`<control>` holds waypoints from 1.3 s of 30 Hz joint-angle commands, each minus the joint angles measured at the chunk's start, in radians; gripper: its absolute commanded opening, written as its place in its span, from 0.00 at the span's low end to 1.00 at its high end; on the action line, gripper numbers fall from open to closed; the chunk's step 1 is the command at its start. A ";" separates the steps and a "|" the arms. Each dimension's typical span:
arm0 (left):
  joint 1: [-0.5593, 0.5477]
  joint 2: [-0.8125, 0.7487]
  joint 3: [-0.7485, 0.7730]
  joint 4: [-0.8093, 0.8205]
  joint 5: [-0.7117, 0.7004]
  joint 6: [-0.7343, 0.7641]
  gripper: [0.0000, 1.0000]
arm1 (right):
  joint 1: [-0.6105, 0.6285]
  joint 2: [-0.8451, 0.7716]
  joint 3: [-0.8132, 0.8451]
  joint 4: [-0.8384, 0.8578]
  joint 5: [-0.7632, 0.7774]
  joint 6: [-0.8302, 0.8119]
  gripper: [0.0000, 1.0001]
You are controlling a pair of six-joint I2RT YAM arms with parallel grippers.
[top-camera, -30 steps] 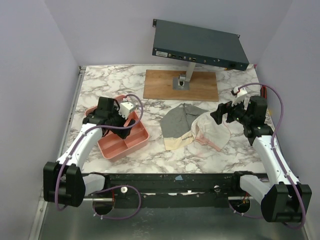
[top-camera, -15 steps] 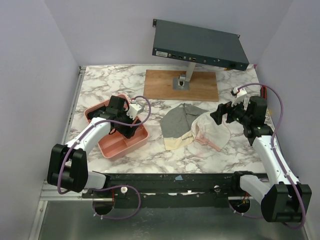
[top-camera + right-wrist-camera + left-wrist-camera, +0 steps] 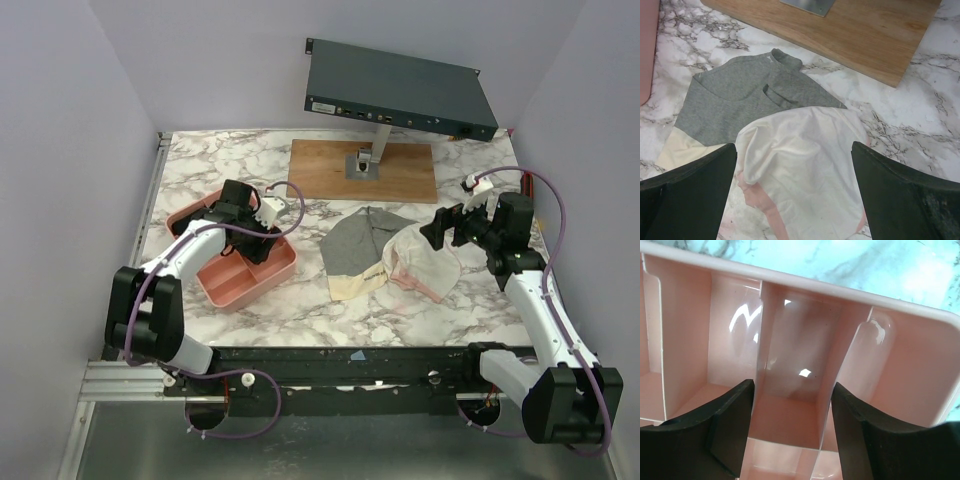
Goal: Roll the underwear
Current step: Move the storage box to the center of the board.
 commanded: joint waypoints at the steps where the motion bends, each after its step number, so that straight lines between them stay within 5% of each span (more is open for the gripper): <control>1: 0.023 0.071 0.079 -0.003 -0.030 0.114 0.56 | -0.001 0.007 -0.018 -0.007 -0.021 -0.019 1.00; 10: 0.029 0.198 0.191 -0.032 -0.062 0.358 0.53 | -0.002 0.015 -0.018 -0.006 -0.011 -0.022 1.00; 22: 0.155 0.451 0.519 -0.133 -0.103 0.417 0.54 | -0.008 0.036 -0.018 -0.004 -0.017 -0.022 1.00; 29: 0.180 0.421 0.440 -0.138 -0.120 0.430 0.57 | -0.008 0.066 0.011 -0.076 0.006 -0.096 1.00; 39: 0.186 0.251 0.357 -0.084 -0.085 0.331 0.78 | 0.025 0.173 0.054 -0.259 -0.017 -0.249 0.97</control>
